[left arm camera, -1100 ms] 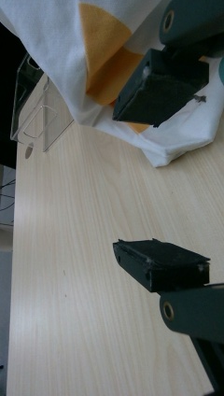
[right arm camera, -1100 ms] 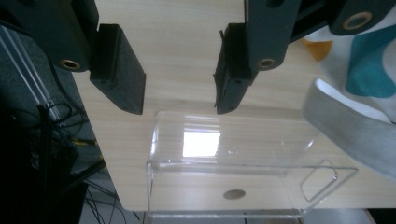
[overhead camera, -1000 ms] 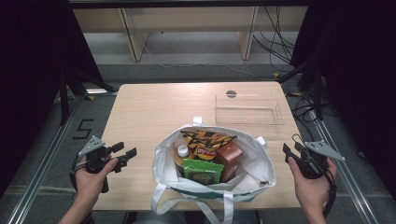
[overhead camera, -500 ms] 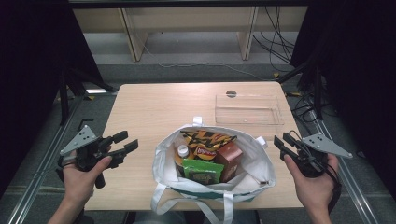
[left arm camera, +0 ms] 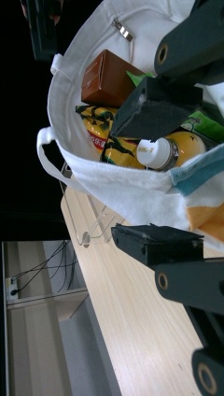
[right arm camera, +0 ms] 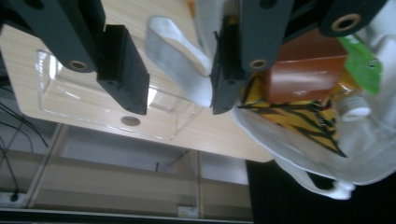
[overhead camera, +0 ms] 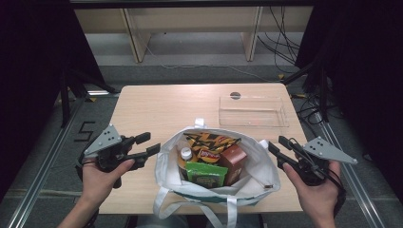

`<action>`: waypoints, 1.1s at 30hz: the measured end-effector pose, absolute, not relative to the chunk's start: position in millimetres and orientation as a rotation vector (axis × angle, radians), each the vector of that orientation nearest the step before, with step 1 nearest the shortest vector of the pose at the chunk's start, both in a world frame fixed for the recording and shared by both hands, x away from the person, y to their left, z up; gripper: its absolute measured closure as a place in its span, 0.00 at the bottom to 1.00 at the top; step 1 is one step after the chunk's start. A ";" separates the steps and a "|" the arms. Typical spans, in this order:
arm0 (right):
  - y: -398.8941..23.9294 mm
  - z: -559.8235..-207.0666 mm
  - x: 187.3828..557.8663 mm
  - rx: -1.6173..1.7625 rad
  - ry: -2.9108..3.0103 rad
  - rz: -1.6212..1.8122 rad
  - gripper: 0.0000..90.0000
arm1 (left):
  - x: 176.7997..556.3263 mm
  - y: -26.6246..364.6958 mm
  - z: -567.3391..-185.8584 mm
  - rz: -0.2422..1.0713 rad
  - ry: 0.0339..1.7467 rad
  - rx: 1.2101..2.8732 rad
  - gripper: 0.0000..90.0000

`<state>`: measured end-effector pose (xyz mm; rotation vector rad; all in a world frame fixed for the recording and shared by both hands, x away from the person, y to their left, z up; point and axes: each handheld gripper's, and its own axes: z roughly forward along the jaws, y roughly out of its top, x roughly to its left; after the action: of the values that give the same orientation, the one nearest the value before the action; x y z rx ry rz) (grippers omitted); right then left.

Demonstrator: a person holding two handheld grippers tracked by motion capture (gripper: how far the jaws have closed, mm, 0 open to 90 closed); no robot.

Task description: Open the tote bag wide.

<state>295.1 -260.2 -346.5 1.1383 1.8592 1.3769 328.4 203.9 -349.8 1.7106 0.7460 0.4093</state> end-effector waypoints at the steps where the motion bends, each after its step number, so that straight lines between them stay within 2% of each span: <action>1: -259.3 -345.2 294.1 1.137 1.851 1.384 0.61 | 329.0 203.2 -349.4 0.408 0.740 1.711 0.51; 5: -254.1 -340.4 293.8 1.123 1.862 1.391 0.59 | 331.9 198.8 -349.3 0.394 0.726 1.724 0.51; 14: -242.4 -345.4 309.1 1.116 1.938 1.302 0.58 | 343.5 191.8 -357.1 0.377 0.722 1.764 0.60; 23: -235.6 -350.3 315.6 1.100 1.994 1.247 0.74 | 347.9 179.9 -361.5 0.307 0.661 1.812 0.59; 25: -236.4 -350.5 317.5 1.063 1.995 1.229 0.75 | 350.3 178.3 -364.5 0.324 0.666 1.839 0.62; 28: -236.0 -351.3 318.6 1.051 2.006 1.225 0.82 | 354.4 178.6 -367.1 0.354 0.675 1.867 0.80; 29: -235.4 -351.1 318.5 1.049 2.015 1.224 0.85 | 355.9 177.9 -367.8 0.348 0.676 1.858 0.89; 33: -232.4 -350.8 319.4 1.049 2.025 1.228 0.86 | 360.1 177.8 -366.3 0.353 0.693 1.860 0.93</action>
<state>319.4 -232.4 -350.8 1.0488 2.0251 1.2275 360.1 177.8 -366.3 1.8596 0.6925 0.3533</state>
